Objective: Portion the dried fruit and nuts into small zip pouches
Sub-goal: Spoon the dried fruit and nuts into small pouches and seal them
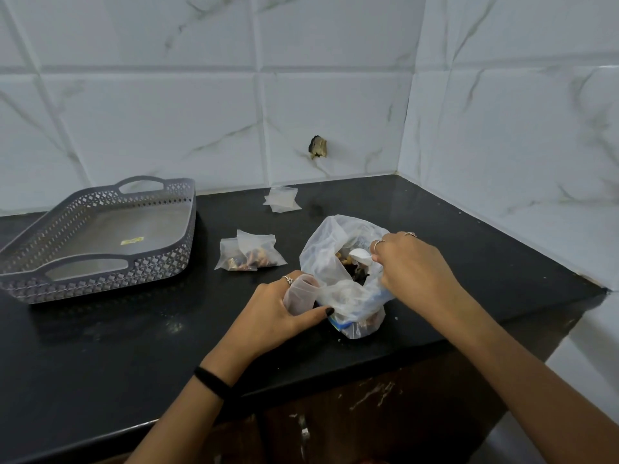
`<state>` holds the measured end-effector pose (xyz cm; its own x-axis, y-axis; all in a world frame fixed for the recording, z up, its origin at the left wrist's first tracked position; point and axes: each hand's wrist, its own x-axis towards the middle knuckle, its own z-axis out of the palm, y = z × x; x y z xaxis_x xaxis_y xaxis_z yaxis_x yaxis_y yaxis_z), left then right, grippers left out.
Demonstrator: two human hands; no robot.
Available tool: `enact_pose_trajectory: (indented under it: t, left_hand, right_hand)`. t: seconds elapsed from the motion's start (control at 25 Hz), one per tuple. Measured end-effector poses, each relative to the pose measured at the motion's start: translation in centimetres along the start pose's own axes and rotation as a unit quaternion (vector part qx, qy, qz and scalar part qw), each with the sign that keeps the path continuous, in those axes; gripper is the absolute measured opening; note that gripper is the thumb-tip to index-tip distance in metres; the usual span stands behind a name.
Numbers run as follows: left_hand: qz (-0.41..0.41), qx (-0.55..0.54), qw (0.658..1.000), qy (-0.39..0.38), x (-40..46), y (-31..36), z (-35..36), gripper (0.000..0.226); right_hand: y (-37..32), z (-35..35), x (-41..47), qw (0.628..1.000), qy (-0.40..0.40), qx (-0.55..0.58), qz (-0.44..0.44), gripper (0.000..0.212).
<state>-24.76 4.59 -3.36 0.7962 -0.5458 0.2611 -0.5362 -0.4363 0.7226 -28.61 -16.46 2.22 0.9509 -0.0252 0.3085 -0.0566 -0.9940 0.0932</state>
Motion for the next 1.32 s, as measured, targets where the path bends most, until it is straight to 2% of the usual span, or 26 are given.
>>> enact_pose_trajectory:
  t: [0.12,0.32,0.4,0.48,0.64,0.68,0.72,0.84,0.88,0.92,1.0,1.08,1.2,1.32]
  left_hand:
    - [0.002,0.001,1.000,-0.001,0.0,0.0,0.0,0.031]
    - [-0.015,-0.024,0.999,-0.015,0.3,0.2,0.1,0.027]
    - [-0.019,-0.033,0.999,-0.028,0.4,0.1,0.1,0.031]
    - [-0.004,-0.048,0.999,-0.024,0.5,0.2,0.3,0.031]
    - [0.041,-0.103,0.994,-0.007,1.6,1.3,0.8,0.027]
    - [0.047,-0.113,0.992,-0.011,2.0,1.5,0.9,0.028]
    - [0.050,-0.122,0.991,-0.020,2.4,1.7,0.9,0.030]
    - [0.050,-0.139,0.987,-0.055,3.3,1.6,0.7,0.033]
    - [0.046,-0.137,0.988,-0.057,3.3,1.3,0.5,0.035]
    - [0.040,-0.131,0.989,-0.053,3.3,0.9,0.4,0.038]
    - [0.021,-0.127,0.991,-0.034,2.9,0.2,0.5,0.048]
    - [0.003,-0.135,0.991,-0.021,2.2,0.0,0.5,0.053]
    - [-0.014,-0.137,0.990,-0.010,1.5,-0.1,0.4,0.051]
    - [-0.046,-0.142,0.989,-0.011,1.2,0.1,0.1,0.044]
  right_hand:
    - [-0.1,0.0,0.3,1.000,-0.018,-0.002,0.016,0.020]
    - [0.0,-0.8,1.5,0.972,-0.104,0.206,0.044,0.025]
    - [0.3,-1.2,1.6,0.959,-0.134,0.245,0.052,0.024]
    - [0.8,-1.0,1.9,0.933,-0.160,0.307,0.104,0.020]
    - [1.7,0.2,1.7,0.830,-0.198,0.479,0.206,0.013]
    - [1.9,0.6,1.4,0.805,-0.205,0.511,0.222,0.016]
    - [2.2,0.9,1.1,0.771,-0.209,0.552,0.240,0.022]
    - [3.0,1.9,0.5,0.622,-0.216,0.694,0.292,0.025]
    - [3.2,2.1,0.5,0.586,-0.219,0.721,0.298,0.023]
    - [3.4,2.2,0.5,0.565,-0.224,0.736,0.297,0.023]
    - [3.5,2.2,0.3,0.564,-0.230,0.739,0.288,0.024]
    - [3.6,2.0,0.0,0.588,-0.229,0.724,0.279,0.026]
    - [4.1,1.1,-0.8,0.628,-0.214,0.698,0.270,0.027]
    - [4.7,0.4,-1.9,0.644,-0.201,0.690,0.261,0.027]
